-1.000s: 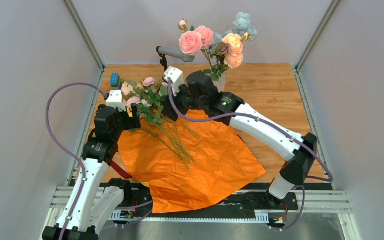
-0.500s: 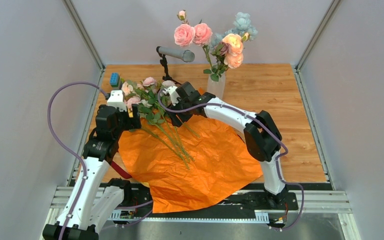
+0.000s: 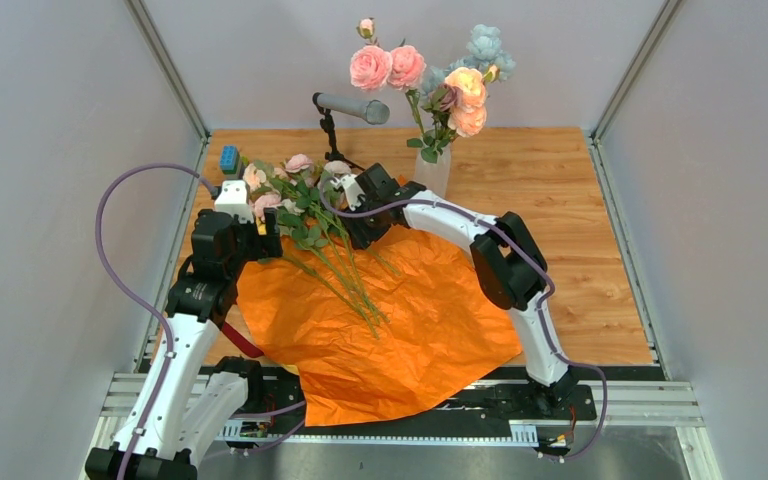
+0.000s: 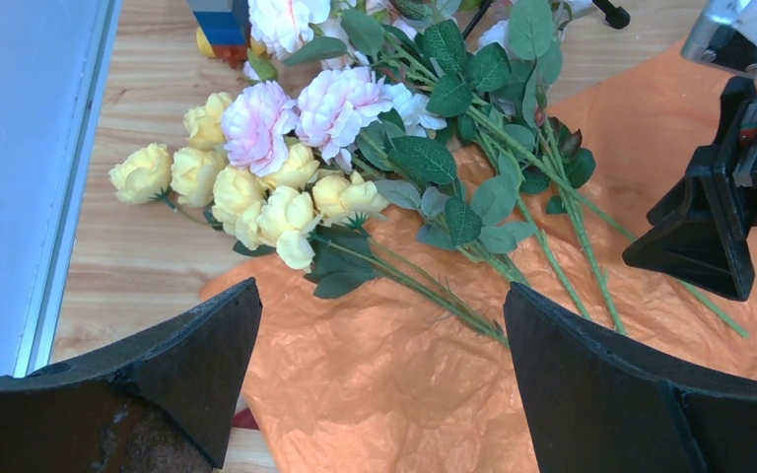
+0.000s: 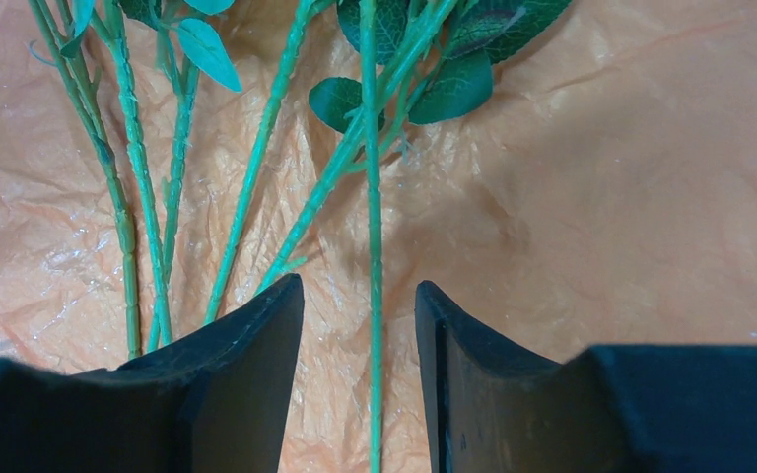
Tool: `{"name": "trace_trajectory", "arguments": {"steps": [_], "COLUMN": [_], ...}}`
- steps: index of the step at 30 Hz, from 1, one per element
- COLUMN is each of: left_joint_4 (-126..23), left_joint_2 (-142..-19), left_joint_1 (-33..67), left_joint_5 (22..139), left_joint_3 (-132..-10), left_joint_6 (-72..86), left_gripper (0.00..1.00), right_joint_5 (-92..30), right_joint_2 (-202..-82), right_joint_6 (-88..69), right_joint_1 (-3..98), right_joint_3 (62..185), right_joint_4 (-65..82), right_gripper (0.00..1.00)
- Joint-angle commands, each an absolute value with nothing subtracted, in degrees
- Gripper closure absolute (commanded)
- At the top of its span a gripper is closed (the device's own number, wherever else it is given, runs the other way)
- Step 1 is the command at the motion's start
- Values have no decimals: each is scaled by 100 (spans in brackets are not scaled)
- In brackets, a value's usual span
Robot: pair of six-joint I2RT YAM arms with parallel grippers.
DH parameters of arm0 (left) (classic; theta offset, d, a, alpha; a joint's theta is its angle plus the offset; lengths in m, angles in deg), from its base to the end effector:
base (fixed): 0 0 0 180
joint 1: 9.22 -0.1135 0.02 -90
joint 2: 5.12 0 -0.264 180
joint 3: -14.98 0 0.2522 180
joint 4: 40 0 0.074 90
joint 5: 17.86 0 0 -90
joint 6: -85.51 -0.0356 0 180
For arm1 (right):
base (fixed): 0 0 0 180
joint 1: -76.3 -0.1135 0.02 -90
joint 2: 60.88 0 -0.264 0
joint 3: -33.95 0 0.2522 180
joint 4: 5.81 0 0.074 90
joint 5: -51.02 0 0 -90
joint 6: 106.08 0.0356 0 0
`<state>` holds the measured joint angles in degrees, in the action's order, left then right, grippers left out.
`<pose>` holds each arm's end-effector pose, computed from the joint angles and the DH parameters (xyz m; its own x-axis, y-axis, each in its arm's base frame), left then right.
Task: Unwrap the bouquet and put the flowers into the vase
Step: Insert the fake flower into the vase, then pick up the fake flower from the wrapping paper.
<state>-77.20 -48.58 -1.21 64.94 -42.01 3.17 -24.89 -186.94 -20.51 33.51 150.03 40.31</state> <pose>0.1726 -0.0198 0.3102 -0.3973 -0.0776 -0.9144 -0.0286 0.9970 -0.0722 0.3495 0.3354 0.1931 -0.5487 -0.6100 -0.5717 -0.8033 0.5741 0.1584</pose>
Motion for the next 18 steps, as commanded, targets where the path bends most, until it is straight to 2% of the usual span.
{"name": "trace_trajectory", "arguments": {"steps": [1,6,12,18], "left_joint_4": [-7652,-7659,-7666,-7670], "left_joint_2": [-4841,-4842,-4845,-4836], "left_joint_1": [-144,-144,-140,-144], "left_joint_5": [6459,6453,6445,6441], "left_joint_3": [-4230,-4229,-4229,-4230], "left_joint_6": [219,212,210,210], "left_gripper": [0,0,0,0], "right_joint_5": [-2208,-2118,-1977,-1962], "right_joint_2": [-18867,-19016,-19209,-19266], "right_joint_6": [-2110,-2078,-1974,-1964], "right_joint_1": [3332,3332,3341,3358], "right_joint_3": [15345,15460,15593,15626], "right_joint_4": [3925,3917,3924,3922], "right_gripper": [55,60,76,83]}}
